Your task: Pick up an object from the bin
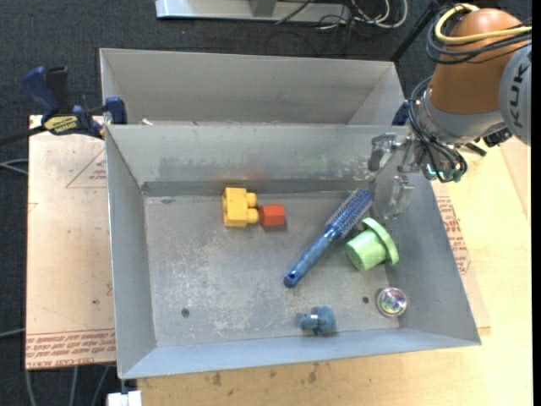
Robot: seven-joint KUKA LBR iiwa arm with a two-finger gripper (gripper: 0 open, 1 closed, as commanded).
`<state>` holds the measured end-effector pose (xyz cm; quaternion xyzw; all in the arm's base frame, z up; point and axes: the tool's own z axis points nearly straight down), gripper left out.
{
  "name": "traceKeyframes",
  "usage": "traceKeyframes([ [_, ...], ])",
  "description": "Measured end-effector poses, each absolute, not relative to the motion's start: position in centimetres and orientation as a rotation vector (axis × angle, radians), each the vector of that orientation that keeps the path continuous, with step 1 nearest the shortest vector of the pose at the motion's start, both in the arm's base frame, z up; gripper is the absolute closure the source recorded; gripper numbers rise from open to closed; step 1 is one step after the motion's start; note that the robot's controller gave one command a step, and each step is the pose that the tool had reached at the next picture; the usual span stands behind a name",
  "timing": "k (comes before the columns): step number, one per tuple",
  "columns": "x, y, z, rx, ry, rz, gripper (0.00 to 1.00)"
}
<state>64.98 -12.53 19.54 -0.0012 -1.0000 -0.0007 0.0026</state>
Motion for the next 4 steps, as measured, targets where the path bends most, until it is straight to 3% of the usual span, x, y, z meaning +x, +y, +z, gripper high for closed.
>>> traceKeyframes([
  [1,60.8,-11.2,7.3,0.622,-3.084,-0.001,0.0],
  [2,60.7,-11.2,7.3,0.623,-3.081,-0.001,1.0],
  [3,58.7,-11.7,11.8,0.83,-3.033,0.001,1.0],
  [4,58.3,-11.6,23.9,0.8,-3.048,0.006,1.0],
])
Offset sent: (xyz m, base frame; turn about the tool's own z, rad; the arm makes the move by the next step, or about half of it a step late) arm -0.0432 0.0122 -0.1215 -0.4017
